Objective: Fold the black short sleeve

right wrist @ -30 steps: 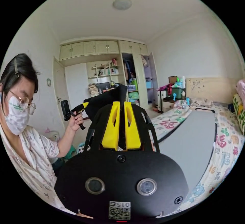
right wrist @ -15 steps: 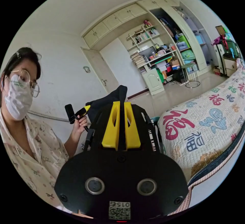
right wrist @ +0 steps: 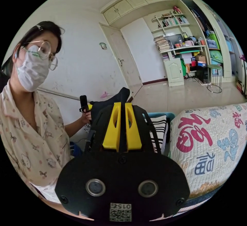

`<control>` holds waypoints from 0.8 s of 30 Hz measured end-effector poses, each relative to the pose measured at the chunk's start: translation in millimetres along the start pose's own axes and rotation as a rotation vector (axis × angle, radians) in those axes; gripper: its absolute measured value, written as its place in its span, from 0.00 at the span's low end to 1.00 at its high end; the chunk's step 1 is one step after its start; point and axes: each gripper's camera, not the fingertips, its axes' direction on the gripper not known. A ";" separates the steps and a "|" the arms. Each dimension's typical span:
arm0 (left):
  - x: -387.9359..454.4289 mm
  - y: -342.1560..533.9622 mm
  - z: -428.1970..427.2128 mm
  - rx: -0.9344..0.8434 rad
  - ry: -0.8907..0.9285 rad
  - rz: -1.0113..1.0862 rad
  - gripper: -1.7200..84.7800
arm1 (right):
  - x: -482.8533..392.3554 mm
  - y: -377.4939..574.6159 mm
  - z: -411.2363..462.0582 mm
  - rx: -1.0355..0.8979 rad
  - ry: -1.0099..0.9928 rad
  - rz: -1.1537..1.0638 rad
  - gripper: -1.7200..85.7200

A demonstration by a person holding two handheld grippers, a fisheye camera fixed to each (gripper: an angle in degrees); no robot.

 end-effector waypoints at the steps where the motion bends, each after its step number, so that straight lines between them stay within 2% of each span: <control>1: -9.4 2.1 -2.1 0.005 -0.006 -0.021 0.07 | 17.9 -3.2 28.0 -0.002 0.018 0.031 0.05; 3: -48.5 12.3 -7.4 0.030 -0.156 -0.075 0.08 | 50.1 -12.4 82.9 -0.046 0.099 0.087 0.06; 5: -86.7 24.3 -1.2 0.023 -0.441 -0.152 0.09 | 95.0 -16.7 166.5 -0.162 0.245 0.166 0.07; 6: -104.2 35.4 6.4 0.030 -0.686 -0.195 0.10 | 105.7 -15.5 184.8 -0.206 0.288 0.205 0.08; 7: -111.1 38.6 11.9 0.014 -0.772 -0.213 0.11 | 120.0 -11.3 209.3 -0.251 0.338 0.288 0.08; 8: -123.0 38.3 26.5 -0.074 -0.841 -0.257 0.13 | 121.6 -4.5 218.0 -0.236 0.327 0.336 0.08; 9: -125.5 37.2 40.0 -0.140 -0.820 -0.299 0.14 | 118.6 0.0 218.6 -0.216 0.308 0.342 0.08; 12: -96.1 55.4 75.0 -0.162 -0.727 -0.276 0.13 | 94.8 34.4 203.6 -0.112 0.245 0.353 0.04; 18: -53.6 135.4 199.5 -0.420 -0.586 -0.366 0.12 | 48.1 86.2 144.4 0.077 0.345 0.454 0.02; 22: -11.4 182.1 272.2 -0.630 -0.649 -0.276 0.12 | -13.3 73.9 92.8 0.279 0.540 0.464 0.01; 24: 14.7 200.9 286.7 -0.622 -0.720 -0.145 0.12 | -48.1 59.5 72.3 0.378 0.633 0.424 0.01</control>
